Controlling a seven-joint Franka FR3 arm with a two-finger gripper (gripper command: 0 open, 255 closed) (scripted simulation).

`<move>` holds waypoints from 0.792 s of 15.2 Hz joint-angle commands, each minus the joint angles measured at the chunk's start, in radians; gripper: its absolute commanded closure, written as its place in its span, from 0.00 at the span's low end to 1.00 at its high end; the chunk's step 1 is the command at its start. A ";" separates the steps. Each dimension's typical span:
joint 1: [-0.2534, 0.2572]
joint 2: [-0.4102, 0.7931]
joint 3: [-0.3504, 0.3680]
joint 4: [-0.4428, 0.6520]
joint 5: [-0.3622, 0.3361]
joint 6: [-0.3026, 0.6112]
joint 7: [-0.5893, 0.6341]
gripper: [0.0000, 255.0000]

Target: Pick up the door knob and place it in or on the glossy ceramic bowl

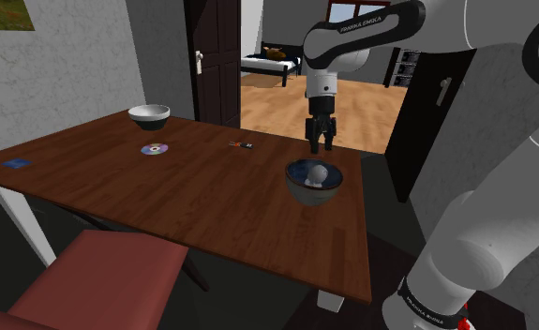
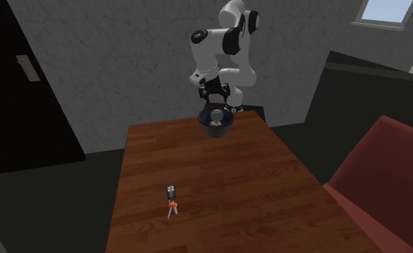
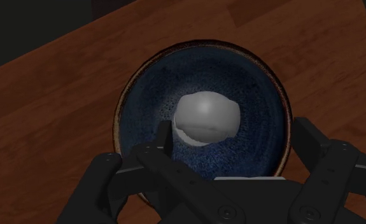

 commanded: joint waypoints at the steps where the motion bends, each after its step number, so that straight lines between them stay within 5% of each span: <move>1: 0.000 0.000 0.000 0.000 0.000 0.000 0.000 0.00; 4: 0.000 0.000 0.000 0.000 0.000 0.000 0.000 0.00; 8: -0.003 0.046 -0.008 0.167 0.003 -0.123 -0.005 0.00; 12: -0.003 0.046 -0.008 0.167 0.003 -0.123 -0.005 0.00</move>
